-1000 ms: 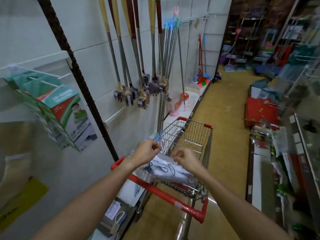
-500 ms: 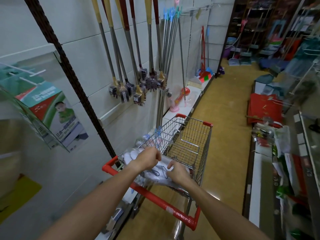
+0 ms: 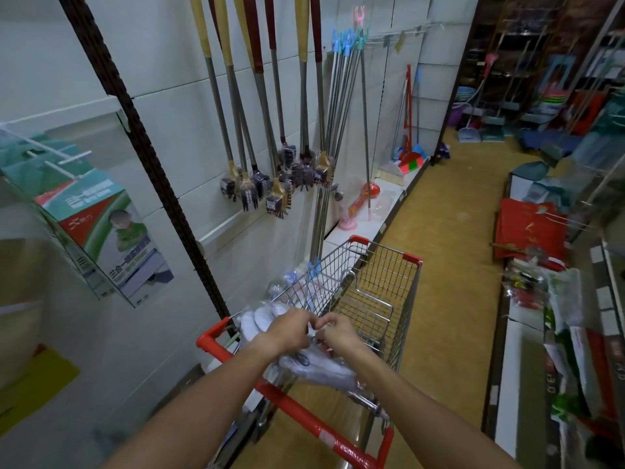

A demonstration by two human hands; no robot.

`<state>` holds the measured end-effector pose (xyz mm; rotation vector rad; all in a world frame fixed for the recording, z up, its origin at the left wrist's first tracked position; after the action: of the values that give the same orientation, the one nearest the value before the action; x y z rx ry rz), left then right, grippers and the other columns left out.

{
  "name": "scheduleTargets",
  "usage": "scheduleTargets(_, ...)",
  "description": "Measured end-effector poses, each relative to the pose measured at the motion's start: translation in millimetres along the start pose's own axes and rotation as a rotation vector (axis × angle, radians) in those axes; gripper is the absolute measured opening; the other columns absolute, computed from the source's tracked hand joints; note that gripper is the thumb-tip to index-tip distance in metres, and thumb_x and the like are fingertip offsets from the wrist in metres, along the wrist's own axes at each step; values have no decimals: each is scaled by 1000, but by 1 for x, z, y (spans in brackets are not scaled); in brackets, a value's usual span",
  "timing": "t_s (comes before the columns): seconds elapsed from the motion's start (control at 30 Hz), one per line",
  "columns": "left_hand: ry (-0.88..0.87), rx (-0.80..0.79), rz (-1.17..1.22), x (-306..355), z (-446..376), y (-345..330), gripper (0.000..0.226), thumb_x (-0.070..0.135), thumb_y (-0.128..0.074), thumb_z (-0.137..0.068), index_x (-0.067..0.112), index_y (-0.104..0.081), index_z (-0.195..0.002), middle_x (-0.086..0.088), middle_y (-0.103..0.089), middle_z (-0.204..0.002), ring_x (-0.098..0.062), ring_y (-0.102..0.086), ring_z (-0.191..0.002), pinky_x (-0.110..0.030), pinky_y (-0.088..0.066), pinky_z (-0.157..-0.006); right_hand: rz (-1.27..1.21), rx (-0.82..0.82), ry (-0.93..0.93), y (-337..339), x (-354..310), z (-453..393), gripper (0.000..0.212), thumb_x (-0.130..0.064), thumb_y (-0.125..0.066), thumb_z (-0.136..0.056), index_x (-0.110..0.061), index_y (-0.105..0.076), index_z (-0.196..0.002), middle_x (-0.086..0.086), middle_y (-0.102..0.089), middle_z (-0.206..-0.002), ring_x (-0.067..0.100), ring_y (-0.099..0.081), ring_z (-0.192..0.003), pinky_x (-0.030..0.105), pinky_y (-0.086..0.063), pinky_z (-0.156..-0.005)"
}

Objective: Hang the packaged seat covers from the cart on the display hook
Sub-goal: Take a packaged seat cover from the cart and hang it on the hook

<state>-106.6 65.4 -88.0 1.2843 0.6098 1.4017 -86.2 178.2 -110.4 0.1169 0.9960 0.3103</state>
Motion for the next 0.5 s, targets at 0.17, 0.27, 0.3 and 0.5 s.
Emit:
scheduleTargets(0.17, -41, 79, 72, 4, -6, 10, 14, 17, -71, -78, 21, -72, -92, 0, -75, -86, -16, -69, -79, -41, -59, -74, -178, -53, -76, 4, -9, -1, 18, 6, -57, -87, -10, -61, -80, 8, -60, -63, 15, -51, -46, 22, -41, -45)
scheduleTargets(0.27, -37, 153, 100, 5, -5, 24, 12, 14, -68, -81, 21, -76, -89, 1, -77, -84, -14, -69, -79, -33, -57, -73, -245, -79, -75, 6, -16, -3, 11, 5, -59, -87, -3, -66, -85, 8, -62, -60, 16, -52, -47, 26, -43, -47)
scheduleTargets(0.3, -41, 173, 112, 5, -5, 28, 14, 12, -67, -81, 19, -76, -88, 0, -77, -84, -14, -68, -78, -29, -54, -71, -265, -82, -75, 7, -19, -3, 10, 6, -60, -87, 0, -68, -86, 8, -61, -56, 16, -52, -46, 27, -44, -47)
scheduleTargets(0.5, -59, 214, 202, -4, -8, 48, 6, 11, -70, -84, 11, -76, -83, -3, -75, -79, -7, -60, -71, -21, -42, -69, -346, -108, -52, 22, -39, -3, 14, 7, -57, -92, 10, -68, -99, 14, -67, -70, 22, -63, -60, 29, -58, -61)
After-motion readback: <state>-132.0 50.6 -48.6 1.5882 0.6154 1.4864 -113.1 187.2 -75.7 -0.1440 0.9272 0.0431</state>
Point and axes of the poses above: each hand's wrist, its own z-axis away from the middle knuckle, its own y-axis out of the back of the hand, x = y × z, the point moved 8 cm from there along -z, towards the middle knuckle
